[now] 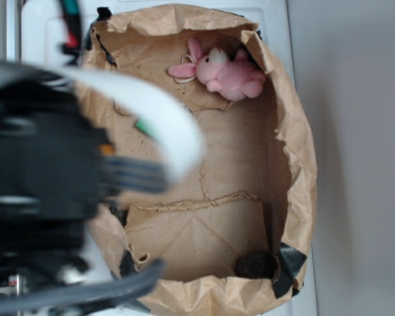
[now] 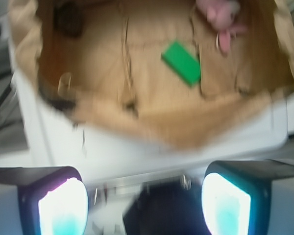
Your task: Grab the pink bunny.
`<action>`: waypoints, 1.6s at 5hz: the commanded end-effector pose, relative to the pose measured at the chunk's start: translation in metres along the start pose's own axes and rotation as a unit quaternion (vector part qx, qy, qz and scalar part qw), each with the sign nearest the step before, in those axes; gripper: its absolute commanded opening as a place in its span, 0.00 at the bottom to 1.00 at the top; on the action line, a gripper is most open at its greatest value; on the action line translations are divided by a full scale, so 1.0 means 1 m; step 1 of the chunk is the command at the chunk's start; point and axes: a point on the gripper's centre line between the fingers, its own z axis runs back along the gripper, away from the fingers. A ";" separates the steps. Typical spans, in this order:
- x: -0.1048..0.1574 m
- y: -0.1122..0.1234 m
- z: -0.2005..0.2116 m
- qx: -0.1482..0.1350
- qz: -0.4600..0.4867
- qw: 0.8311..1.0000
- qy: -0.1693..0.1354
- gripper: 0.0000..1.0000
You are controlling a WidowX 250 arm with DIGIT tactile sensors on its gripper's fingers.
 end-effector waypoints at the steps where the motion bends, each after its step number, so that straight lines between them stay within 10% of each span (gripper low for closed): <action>1: 0.053 0.024 -0.010 0.010 0.026 0.999 -0.021 1.00; 2: 0.073 0.051 -0.007 0.007 0.024 1.000 0.019 1.00; 6: 0.089 0.058 -0.015 0.024 0.062 0.998 -0.001 1.00; 8: 0.079 0.073 -0.063 -0.009 -0.149 0.983 -0.107 1.00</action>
